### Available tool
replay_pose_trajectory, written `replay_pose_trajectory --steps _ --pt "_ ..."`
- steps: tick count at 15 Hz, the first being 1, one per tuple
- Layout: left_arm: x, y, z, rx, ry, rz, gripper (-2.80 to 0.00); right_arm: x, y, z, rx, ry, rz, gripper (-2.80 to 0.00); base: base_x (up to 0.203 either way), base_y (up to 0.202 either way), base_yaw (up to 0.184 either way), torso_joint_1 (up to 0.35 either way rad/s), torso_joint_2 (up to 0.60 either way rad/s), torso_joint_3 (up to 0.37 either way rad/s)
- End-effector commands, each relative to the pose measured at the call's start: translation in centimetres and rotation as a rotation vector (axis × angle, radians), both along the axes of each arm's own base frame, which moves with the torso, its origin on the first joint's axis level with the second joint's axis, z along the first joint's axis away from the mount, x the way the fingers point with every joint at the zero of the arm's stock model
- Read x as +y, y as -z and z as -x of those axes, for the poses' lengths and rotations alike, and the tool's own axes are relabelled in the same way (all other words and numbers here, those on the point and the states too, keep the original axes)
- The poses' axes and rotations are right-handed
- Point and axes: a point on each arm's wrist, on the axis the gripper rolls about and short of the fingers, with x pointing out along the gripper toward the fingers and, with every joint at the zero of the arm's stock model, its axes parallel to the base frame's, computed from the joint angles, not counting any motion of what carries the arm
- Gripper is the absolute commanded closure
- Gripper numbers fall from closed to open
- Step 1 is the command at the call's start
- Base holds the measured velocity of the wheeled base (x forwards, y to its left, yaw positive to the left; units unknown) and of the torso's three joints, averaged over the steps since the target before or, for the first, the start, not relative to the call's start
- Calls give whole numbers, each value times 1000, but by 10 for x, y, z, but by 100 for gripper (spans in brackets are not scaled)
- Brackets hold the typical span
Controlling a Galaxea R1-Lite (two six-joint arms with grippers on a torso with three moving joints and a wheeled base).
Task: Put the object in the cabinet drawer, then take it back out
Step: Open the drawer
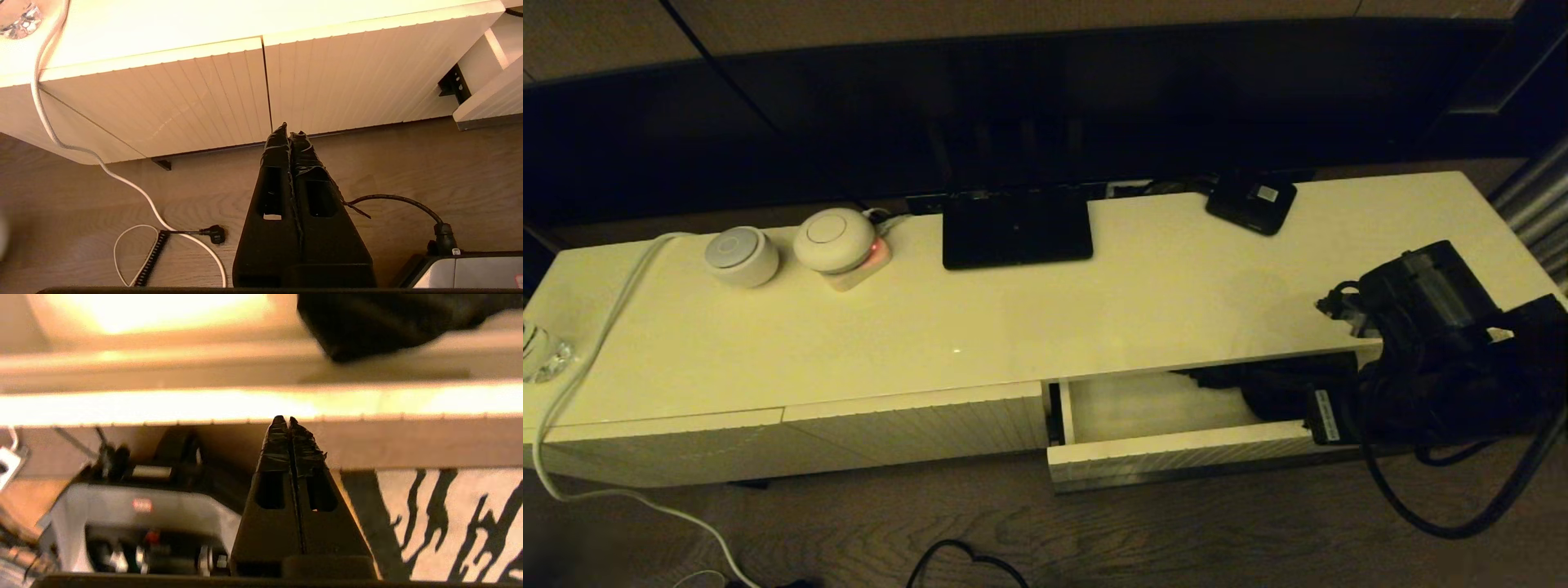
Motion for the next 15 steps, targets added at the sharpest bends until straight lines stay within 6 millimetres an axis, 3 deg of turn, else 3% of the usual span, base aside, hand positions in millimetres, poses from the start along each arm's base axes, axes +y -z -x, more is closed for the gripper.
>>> replay_pose_trajectory --steps 1,7,15 --pt "0 1 0 3 0 0 0 4 12 -10 10 10 20 0 0 0 0 0 0 0" --pt "0 1 0 3 0 0 0 5 15 -24 -56 31 48 0 0 0 0 0 0 0" --pt "0 1 0 3 0 0 0 5 29 -26 -29 22 71 0 0 0 0 0 0 0"
